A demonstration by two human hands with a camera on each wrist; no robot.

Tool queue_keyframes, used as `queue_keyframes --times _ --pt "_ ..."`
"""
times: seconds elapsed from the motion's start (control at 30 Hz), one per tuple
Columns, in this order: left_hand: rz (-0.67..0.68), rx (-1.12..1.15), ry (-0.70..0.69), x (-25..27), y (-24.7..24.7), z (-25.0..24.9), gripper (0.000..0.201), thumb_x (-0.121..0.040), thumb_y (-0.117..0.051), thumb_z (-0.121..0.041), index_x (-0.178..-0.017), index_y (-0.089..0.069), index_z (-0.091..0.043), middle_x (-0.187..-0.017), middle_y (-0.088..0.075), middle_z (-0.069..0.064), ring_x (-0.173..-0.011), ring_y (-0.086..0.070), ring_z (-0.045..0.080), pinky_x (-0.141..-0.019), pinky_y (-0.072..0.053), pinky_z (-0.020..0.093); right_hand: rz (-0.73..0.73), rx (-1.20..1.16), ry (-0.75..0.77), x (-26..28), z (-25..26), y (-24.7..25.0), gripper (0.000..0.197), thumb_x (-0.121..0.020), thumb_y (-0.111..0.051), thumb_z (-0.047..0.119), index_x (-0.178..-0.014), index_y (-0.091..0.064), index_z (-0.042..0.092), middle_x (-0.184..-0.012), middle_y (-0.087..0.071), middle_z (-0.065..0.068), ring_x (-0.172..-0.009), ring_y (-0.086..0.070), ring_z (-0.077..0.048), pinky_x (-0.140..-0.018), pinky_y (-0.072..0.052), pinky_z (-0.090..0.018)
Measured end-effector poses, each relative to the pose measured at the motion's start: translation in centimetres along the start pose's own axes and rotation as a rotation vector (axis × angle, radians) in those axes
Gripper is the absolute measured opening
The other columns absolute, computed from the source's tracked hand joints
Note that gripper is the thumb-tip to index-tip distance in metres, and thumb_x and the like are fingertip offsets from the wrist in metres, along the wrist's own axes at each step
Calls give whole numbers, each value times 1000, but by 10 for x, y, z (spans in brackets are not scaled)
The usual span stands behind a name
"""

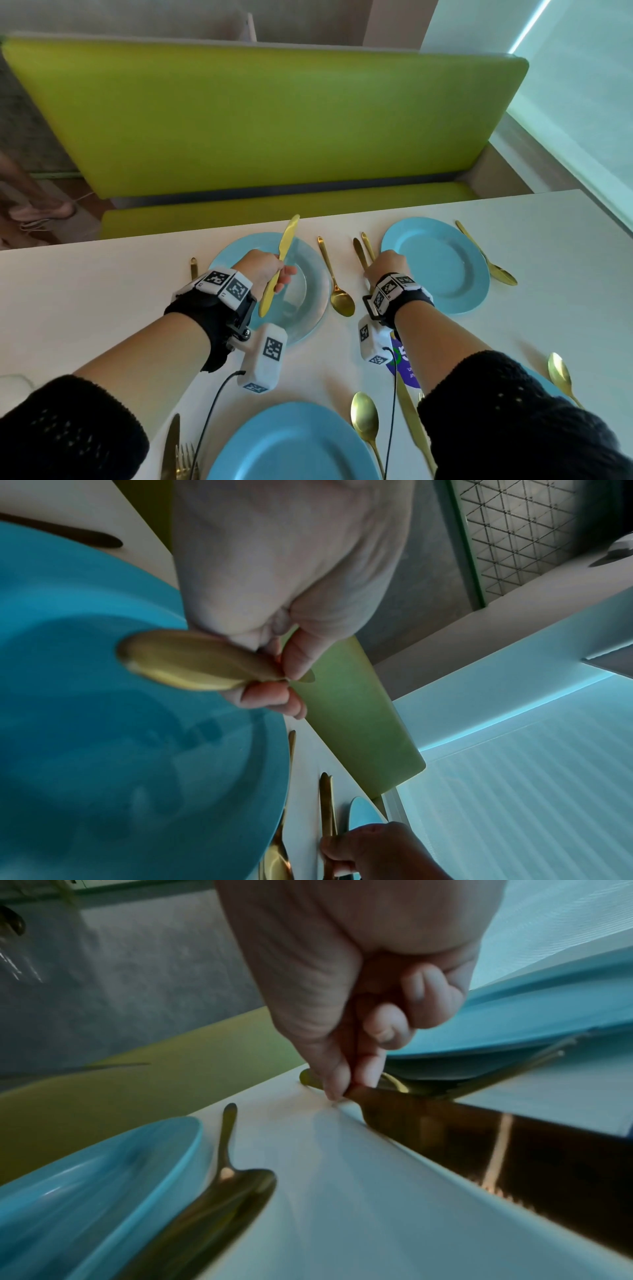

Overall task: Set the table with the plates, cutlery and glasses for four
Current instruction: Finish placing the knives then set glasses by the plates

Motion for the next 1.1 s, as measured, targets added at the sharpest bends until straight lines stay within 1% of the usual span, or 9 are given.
queue_keyframes --times 0.07,0.17,0.53,0.7,0.8,0.9,0.97,1.03,1.1 --pt "-4 0 5 -3 -1 0 13 -97 -33 1 -104 -43 -3 -71 -60 10 -57 -48 15 -51 -36 24 -15 1 -2 0 1 2 18 -89 -52 10 -99 -65 2 -101 -67 -14 -92 -65 -31 -78 -51 -33" --pt "-13 1 0 -7 -2 -2 13 -97 -34 1 -103 -44 -4 -72 -60 10 -58 -48 15 -51 -36 24 -35 24 -7 2 4 5 21 -90 -50 10 -104 -64 3 -107 -66 -13 -100 -64 -31 -82 -50 -34" --pt "-10 16 11 -16 -3 0 10 -98 -35 -1 -101 -45 -3 -72 -61 10 -58 -48 15 -51 -36 24 -74 101 27 1 12 5 22 -91 -48 8 -105 -65 4 -107 -67 -13 -100 -65 -30 -82 -52 -34" --pt "-11 20 29 -13 -1 8 15 -97 -35 0 -89 -45 -6 -71 -60 10 -57 -47 15 -51 -35 24 -79 100 32 1 11 3 21 -93 -49 10 -105 -65 4 -106 -68 -12 -98 -66 -29 -81 -52 -34" --pt "-5 -23 24 -10 4 10 22 -93 -39 6 -75 -47 -5 -68 -55 13 -55 -44 19 -52 -34 27 -78 76 32 5 11 4 23 -91 -57 19 -107 -65 5 -106 -68 -12 -98 -65 -29 -78 -51 -32" --pt "-8 -142 8 -5 12 12 29 -79 -46 19 -61 -47 -4 -65 -45 13 -55 -42 25 -57 -36 31 -104 18 135 17 24 6 34 -89 -61 29 -118 -59 10 -118 -59 -11 -106 -61 -30 -84 -49 -35" --pt "-22 -212 6 -1 18 15 34 -70 -48 23 -56 -48 -7 -62 -42 10 -65 -44 28 -62 -37 33 -120 -72 275 34 39 8 35 -89 -61 23 -122 -58 14 -129 -55 -9 -112 -58 -28 -93 -48 -36" --pt "-1 -256 -8 5 19 18 34 -73 -47 23 -59 -50 -8 -62 -43 9 -67 -45 29 -63 -39 30 -84 -81 456 59 57 5 32 -87 -61 17 -119 -61 16 -129 -56 -6 -113 -58 -25 -95 -47 -33" --pt "64 -259 -27 11 18 24 35 -81 -46 20 -65 -51 -10 -64 -46 9 -61 -47 29 -61 -43 27 -1 -16 627 92 74 -7 34 -85 -60 14 -119 -63 19 -122 -59 -5 -108 -60 -25 -92 -47 -33"
Point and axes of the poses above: each hand's wrist, its own x-axis away from the middle knuckle, its own y-axis out of the back of the hand, z = x × y, the point moved 8 cm from there along -x, towards the middle knuckle
